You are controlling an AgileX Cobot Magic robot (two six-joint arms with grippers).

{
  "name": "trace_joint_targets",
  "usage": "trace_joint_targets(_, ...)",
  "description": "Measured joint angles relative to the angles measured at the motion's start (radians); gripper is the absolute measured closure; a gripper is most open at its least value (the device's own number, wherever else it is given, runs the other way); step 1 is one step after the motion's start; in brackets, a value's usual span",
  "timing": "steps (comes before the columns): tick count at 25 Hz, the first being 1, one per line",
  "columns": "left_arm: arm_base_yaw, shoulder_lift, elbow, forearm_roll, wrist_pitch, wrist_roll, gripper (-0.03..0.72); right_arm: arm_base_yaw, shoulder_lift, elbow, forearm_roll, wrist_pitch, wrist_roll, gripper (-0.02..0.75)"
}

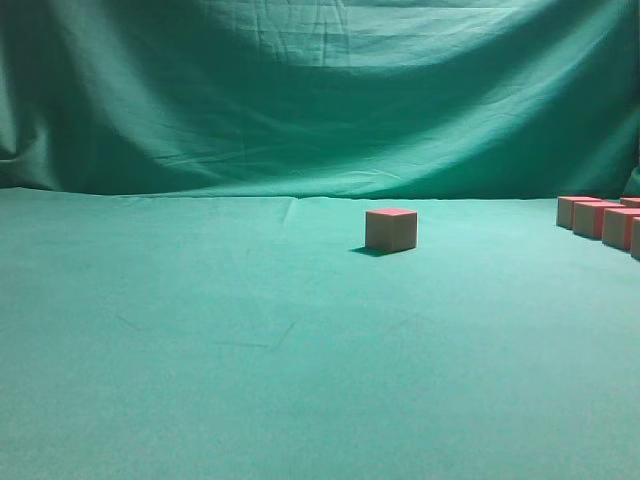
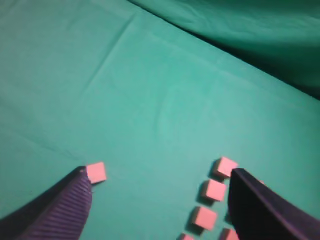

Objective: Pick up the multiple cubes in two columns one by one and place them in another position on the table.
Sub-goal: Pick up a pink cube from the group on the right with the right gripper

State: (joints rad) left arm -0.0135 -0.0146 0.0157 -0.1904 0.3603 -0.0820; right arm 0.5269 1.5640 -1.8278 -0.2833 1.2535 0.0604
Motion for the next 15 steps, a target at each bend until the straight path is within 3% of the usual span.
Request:
trace_joint_targets(4,0.0,0.0,0.0,0.0,0.0,0.0,0.688,-0.076,-0.128,0.245,-0.023,0.0,0.059,0.186)
trace_joint_targets(10,0.0,0.0,0.0,0.0,0.0,0.0,0.688,-0.326,-0.209,0.6,-0.019,-0.003,0.098,0.186)
trace_joint_targets(15,0.0,0.0,0.0,0.0,0.0,0.0,0.688,-0.51,-0.209,0.82,0.128,-0.163,0.102,0.186)
